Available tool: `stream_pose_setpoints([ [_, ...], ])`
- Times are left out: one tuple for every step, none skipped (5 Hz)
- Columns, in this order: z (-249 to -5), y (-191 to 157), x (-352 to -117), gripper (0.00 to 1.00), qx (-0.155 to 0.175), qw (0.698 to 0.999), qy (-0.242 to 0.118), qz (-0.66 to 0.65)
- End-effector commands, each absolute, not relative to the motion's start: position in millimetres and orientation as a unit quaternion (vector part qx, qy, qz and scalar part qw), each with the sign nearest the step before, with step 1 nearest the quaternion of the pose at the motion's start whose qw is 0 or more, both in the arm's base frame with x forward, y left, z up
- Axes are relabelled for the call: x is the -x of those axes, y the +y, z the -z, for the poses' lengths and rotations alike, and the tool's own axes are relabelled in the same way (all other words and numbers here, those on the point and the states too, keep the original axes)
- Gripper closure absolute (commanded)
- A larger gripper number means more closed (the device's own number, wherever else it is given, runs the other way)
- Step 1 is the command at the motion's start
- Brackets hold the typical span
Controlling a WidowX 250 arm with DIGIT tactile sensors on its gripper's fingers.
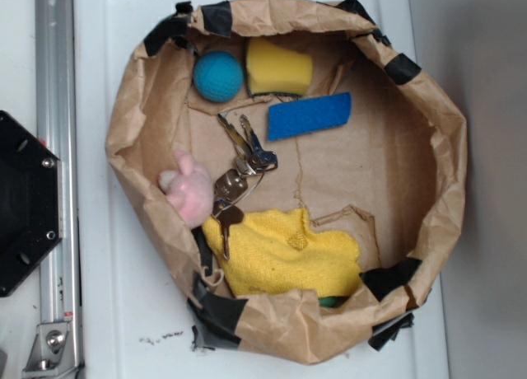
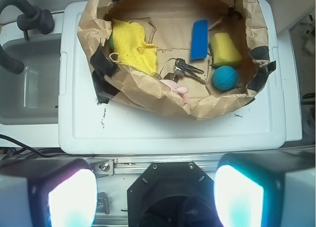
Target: Grab the blue sponge.
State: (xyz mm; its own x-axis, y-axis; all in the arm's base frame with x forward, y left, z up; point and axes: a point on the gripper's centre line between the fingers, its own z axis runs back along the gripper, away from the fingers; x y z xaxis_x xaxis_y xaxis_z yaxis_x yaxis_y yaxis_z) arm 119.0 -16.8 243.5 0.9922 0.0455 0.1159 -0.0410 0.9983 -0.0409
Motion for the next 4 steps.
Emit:
stream_pose_setpoints([
  [-243.5,-16.8,-119.0,0.00,0.019,0.998,-0.058,-0.022],
  [-208.5,8.8,-169.0,0.00,-0.034,0.992,-0.119,-0.039],
  [-181.6,22.2,-210.8,0.00,-0.031,0.989,-0.141,-0.020],
  [-145.2,28.5,-248.9,0.00,-0.024,0.991,-0.129,0.004],
])
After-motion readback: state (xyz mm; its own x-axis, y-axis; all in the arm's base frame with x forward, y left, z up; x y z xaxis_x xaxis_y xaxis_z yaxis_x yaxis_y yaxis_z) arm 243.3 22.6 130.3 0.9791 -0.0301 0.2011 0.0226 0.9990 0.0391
